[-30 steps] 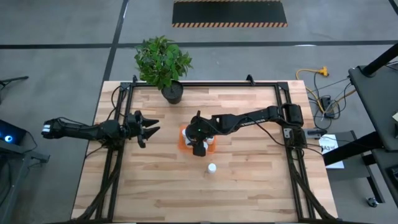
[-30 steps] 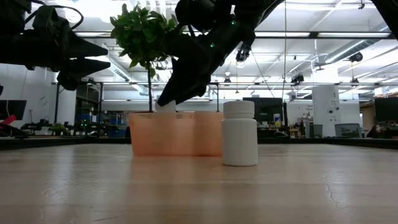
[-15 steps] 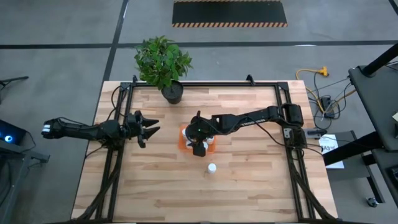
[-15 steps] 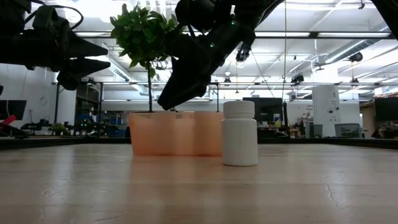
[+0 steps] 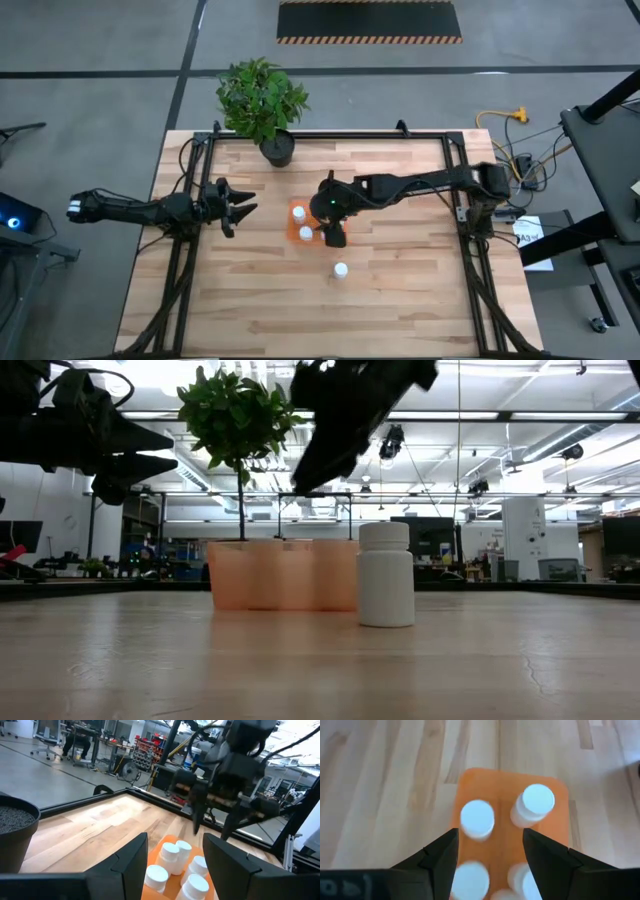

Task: Pick and place pill bottles into a basket
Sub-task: Put the white pill bottle into the orange container

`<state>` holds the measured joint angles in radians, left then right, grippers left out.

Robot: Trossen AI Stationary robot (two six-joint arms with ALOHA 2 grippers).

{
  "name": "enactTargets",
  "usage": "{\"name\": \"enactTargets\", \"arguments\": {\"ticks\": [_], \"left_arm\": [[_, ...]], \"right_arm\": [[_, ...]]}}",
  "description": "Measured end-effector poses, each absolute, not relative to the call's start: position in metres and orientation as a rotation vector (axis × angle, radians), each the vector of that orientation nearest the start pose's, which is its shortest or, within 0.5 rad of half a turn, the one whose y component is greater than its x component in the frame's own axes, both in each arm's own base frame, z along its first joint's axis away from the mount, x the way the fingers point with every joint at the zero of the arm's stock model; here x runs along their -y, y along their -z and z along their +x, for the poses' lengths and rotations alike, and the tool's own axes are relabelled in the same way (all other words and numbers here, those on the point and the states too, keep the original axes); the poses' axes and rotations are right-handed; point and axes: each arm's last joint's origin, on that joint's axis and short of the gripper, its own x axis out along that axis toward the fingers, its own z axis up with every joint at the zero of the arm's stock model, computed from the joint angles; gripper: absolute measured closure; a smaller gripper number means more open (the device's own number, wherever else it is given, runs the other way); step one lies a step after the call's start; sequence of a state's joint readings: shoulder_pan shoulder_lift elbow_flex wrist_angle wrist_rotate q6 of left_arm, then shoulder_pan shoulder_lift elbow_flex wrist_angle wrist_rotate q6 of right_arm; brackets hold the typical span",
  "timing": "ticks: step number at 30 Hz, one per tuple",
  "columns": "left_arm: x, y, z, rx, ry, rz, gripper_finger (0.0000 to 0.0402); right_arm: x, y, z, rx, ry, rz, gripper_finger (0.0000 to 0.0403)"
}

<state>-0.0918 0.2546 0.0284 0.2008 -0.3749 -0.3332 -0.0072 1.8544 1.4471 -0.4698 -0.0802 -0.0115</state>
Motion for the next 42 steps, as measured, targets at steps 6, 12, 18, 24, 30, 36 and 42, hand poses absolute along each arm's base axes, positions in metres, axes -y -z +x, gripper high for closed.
{"name": "enactTargets", "arguments": {"ticks": [6,12,18,24,30,36,42], "left_arm": [[0.0,-0.171,0.112,0.023,-0.284,-0.325,0.0228],[0.0,-0.171,0.112,0.023,-0.284,-0.325,0.0228],[0.0,-0.171,0.112,0.024,-0.284,-0.325,0.0228],[0.0,-0.171,0.112,0.024,-0.284,-0.325,0.0228],[0.0,-0.171,0.112,0.023,-0.284,-0.325,0.0228],[0.0,-0.171,0.112,0.023,-0.284,-0.325,0.0228],[0.0,-0.171,0.112,0.024,-0.284,-0.325,0.0228]], "right_arm": [[-0.017,-0.255,0.381,-0.966,-0.185,0.041,0.0193],[-0.048,-0.25,0.368,-1.077,-0.255,0.012,0.0193],[-0.081,-0.241,0.364,-1.088,-0.318,-0.037,0.0193],[-0.1,-0.229,0.357,-1.109,-0.333,-0.097,0.0193],[-0.105,-0.224,0.356,-1.084,-0.347,-0.103,0.0193],[-0.104,-0.216,0.354,-1.087,-0.349,-0.107,0.0176],[-0.105,-0.215,0.355,-1.07,-0.356,-0.11,0.0121]]}}
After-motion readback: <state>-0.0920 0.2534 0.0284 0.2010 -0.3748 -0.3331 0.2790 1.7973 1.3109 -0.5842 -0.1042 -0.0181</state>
